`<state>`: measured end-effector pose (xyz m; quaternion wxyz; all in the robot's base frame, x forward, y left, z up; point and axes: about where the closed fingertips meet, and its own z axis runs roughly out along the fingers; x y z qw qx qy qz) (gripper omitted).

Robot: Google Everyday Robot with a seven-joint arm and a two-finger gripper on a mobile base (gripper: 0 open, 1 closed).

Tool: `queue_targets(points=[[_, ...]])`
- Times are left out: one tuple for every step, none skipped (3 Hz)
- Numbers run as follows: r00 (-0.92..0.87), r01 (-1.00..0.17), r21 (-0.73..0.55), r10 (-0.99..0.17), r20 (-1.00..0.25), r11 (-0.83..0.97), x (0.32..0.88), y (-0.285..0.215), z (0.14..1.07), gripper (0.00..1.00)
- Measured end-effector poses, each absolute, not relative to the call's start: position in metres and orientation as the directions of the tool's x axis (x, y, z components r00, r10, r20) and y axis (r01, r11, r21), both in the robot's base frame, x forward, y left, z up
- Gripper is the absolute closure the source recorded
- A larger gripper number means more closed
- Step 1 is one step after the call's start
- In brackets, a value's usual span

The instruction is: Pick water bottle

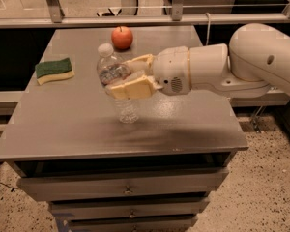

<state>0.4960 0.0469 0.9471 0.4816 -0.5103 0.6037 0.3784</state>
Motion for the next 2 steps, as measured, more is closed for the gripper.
queue_targets(points=[[-0.03,-0.971,-0.023,-0.215,-0.976,0.238,0.5181,0.025,0.9682,1.0],[-0.03,-0.971,-0.023,-0.215,-0.976,0.237,0.5181,0.0251,0.9683,1.0]])
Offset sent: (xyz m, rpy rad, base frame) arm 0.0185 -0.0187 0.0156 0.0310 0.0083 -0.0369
